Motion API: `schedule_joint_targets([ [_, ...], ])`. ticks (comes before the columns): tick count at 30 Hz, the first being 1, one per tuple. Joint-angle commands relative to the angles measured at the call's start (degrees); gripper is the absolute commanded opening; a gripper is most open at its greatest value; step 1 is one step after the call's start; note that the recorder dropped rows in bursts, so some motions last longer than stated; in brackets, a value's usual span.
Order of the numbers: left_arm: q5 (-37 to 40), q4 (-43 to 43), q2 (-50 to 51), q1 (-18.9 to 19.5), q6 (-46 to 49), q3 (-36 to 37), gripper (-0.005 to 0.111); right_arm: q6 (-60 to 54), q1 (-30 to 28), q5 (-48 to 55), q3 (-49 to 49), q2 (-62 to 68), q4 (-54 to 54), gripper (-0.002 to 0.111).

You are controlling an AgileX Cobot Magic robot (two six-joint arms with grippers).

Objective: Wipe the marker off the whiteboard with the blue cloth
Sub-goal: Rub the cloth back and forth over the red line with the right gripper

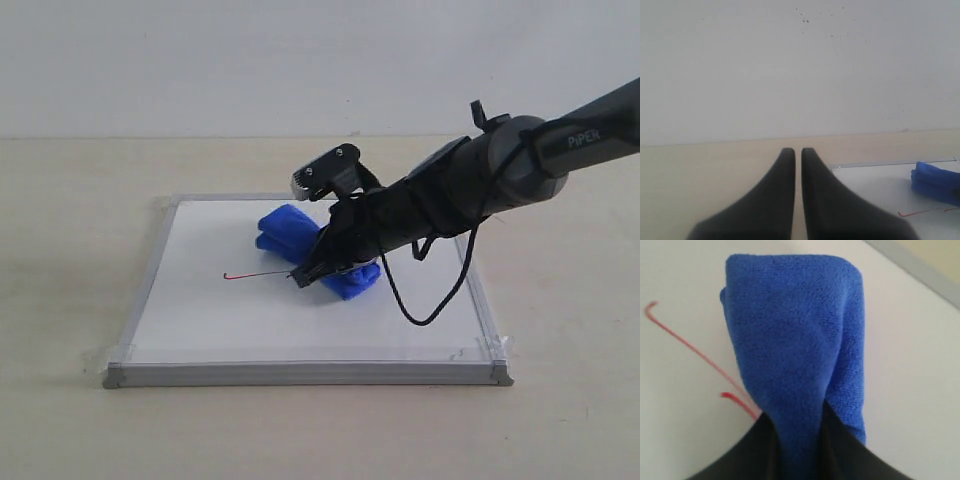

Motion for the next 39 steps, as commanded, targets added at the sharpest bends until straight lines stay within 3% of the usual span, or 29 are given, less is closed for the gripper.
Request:
schedule_joint_targets([
  [1, -0.02, 0.06, 0.08, -0.2, -0.07, -0.22, 0.004, 1.83, 5.48, 11.9, 0.84, 2.44, -1.03, 0.0],
  [7, -0.02, 0.06, 0.08, -0.2, -0.07, -0.22, 0.004, 2.46, 8.95, 2.12, 0.74, 2.54, -1.91, 0.0],
  [17, -0.02, 0.06, 0.08, -0.2, -0.07, -0.22, 0.004, 2.86, -2.55, -9.78, 0.03, 2.8, -2.98, 0.0],
  [22, 0.09, 0.06, 0.08, -0.2, -0.07, -0.22, 0.004, 2.89, -3.86, -12.08, -0.19, 2.88, -2.98, 0.0],
  [26, 0.09, 0.06, 0.08, -0.2, -0.07, -0.22, 0.004, 3.53, -1.19, -3.3, -0.95, 4.3, -3.25, 0.0],
  [32, -0.04, 0.06, 0.08, -0.2, -0.07, -0.22, 0.004, 6.38, 10.98, 4.14, -4.57, 6.22, -5.55, 0.0],
  [35, -0.04, 0.06, 0.08, -0.2, -0.07, -0.22, 0.004, 18.29, 12.77, 7.95, -8.74, 6.22, -19.1, 0.0],
  [39, -0.04, 0.06, 0.08, -0.2, -0.07, -0.22, 0.004, 47.52, 8.3, 7.88, -12.59, 6.22, -49.83, 0.0],
])
